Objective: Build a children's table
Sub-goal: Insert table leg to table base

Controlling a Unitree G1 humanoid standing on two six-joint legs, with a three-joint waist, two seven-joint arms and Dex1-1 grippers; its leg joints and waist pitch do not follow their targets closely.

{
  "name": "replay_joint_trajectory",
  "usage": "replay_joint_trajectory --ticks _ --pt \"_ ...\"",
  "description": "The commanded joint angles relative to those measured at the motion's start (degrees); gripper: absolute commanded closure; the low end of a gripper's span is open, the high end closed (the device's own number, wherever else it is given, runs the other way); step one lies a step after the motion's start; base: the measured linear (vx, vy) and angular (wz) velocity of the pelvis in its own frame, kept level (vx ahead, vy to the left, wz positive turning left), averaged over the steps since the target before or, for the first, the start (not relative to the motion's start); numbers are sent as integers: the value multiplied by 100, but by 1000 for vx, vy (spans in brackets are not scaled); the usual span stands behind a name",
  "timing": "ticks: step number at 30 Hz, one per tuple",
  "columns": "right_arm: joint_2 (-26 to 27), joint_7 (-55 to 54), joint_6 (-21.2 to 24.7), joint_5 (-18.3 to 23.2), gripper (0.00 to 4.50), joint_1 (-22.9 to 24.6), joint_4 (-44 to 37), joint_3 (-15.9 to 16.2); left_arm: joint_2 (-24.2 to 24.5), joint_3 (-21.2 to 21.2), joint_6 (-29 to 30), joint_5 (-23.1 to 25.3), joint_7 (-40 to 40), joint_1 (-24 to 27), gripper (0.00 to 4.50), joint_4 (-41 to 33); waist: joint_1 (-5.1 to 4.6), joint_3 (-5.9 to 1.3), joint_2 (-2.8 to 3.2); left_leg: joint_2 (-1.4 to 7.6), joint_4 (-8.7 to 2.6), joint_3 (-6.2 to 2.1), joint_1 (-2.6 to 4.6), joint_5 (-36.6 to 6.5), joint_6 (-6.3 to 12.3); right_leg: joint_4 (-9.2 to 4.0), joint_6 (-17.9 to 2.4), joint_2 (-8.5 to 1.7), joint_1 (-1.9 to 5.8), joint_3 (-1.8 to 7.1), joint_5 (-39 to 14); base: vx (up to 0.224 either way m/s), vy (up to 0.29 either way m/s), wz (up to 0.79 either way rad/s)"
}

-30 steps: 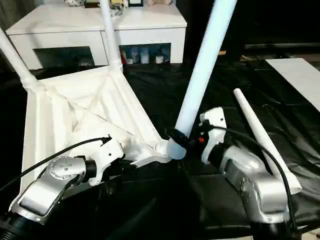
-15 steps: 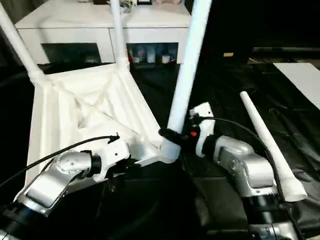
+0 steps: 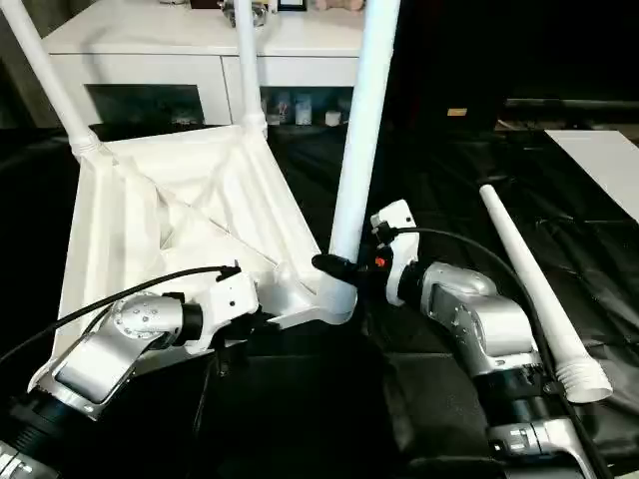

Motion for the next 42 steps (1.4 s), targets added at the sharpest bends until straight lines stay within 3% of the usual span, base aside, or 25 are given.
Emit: replay_joint_trajectory --ticks 1,11,21,29,35,36,37,42 --pt "-48 79 33 -194 265 4 298 113 173 -175 -15 242 -70 -9 450 216 -16 -255 -44 389 -432 -136 67 -812 136 -453 -1415 -511 131 288 -217 0 0 0" --pt "-21 282 -264 -409 265 -206 744 321 255 -201 -88 276 -128 -23 450 232 -27 -254 -38 398 -441 -136 71 -922 120 -456 -1445 -513 128 287 -276 0 0 0" --pt "194 219 -599 -428 265 -356 1262 203 274 -198 -85 277 -99 11 450 205 -72 -225 -61 407 -482 -147 82 -1249 12 -501 -1389 -522 90 294 -798 0 0 0" --pt "335 -66 -951 -324 265 -32 1255 -175 300 -160 -16 248 -38 85 450 102 -106 -213 -78 416 -522 -163 93 -1549 -91 -539 -1283 -522 58 306 -1070 0 0 0" --pt "480 -397 -1556 -416 265 537 891 -344 304 -129 -6 219 4 114 450 64 -104 -217 -73 420 -544 -168 90 -1595 -112 -543 -1229 -512 49 309 -967 0 0 0" --pt "554 -509 -1726 -462 265 651 832 -379 301 -129 -13 219 13 108 450 77 -91 -217 -36 421 -545 -168 93 -1603 -117 -546 -1217 -517 41 313 -977 0 0 0" --pt "607 -586 -1834 -488 265 727 790 -405 300 -129 -17 218 18 105 450 83 -95 -210 -37 418 -549 -165 92 -1635 -127 -561 -1205 -514 34 315 -1004 0 0 0" --pt "758 -788 -2172 -518 265 922 725 -483 277 -132 -14 213 33 88 450 96 -118 -184 -40 417 -588 -193 103 -2051 -219 -599 -1100 -508 3 321 -1504 0 0 0"
